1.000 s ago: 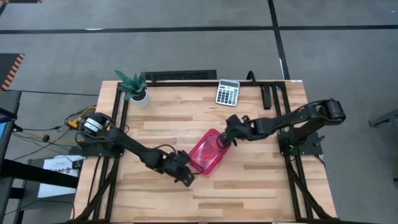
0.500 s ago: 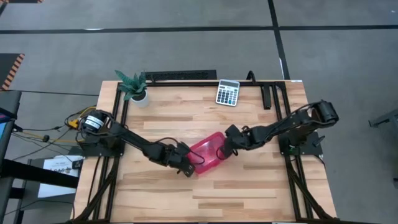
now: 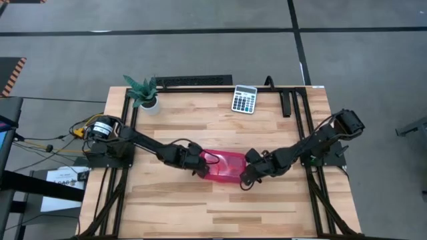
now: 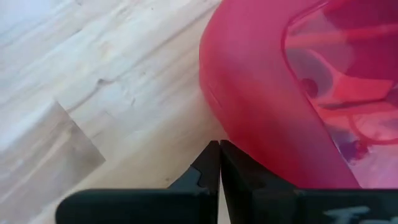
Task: Pack school essentials
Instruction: Close the red supply box, then return to Home Position
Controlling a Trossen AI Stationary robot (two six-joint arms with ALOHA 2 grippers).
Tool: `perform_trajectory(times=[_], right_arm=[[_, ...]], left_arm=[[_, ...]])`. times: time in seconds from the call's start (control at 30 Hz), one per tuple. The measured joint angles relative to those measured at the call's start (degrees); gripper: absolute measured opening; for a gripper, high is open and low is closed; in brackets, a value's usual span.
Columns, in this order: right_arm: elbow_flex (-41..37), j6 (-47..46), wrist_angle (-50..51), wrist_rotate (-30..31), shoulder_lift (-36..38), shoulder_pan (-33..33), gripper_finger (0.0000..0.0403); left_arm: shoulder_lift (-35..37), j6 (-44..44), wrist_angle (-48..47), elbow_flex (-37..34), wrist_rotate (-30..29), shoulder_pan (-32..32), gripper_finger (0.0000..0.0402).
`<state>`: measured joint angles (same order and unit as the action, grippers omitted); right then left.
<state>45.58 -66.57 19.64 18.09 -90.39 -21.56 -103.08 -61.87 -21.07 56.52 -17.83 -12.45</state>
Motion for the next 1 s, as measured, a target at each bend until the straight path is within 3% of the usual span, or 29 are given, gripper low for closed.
perform_trajectory(times=[0.3,0.5,0.6,0.77,1.0], right_arm=[[0.0,-2.1,1.3,2.8,2.7,-0.8,0.0069],[0.2,1.6,4.2,3.1,12.7,0.0,0.0069],[0.2,3.3,4.6,4.3,19.2,0.5,0.0069],[0.4,5.4,8.1,8.9,25.4,1.5,0.0070],[0.2,6.9,6.3,6.4,19.0,4.2,0.0070]], left_arm=[[1.1,0.3,-0.9,0.1,6.4,0.9,0.0000],[10.4,1.4,-4.5,0.3,10.3,0.9,0.0000],[17.8,1.4,-8.4,0.4,8.5,0.7,0.0000],[27.7,2.1,-12.1,0.6,-1.4,-0.4,0.0000],[25.0,4.1,-13.9,0.4,-0.4,1.5,0.0000]])
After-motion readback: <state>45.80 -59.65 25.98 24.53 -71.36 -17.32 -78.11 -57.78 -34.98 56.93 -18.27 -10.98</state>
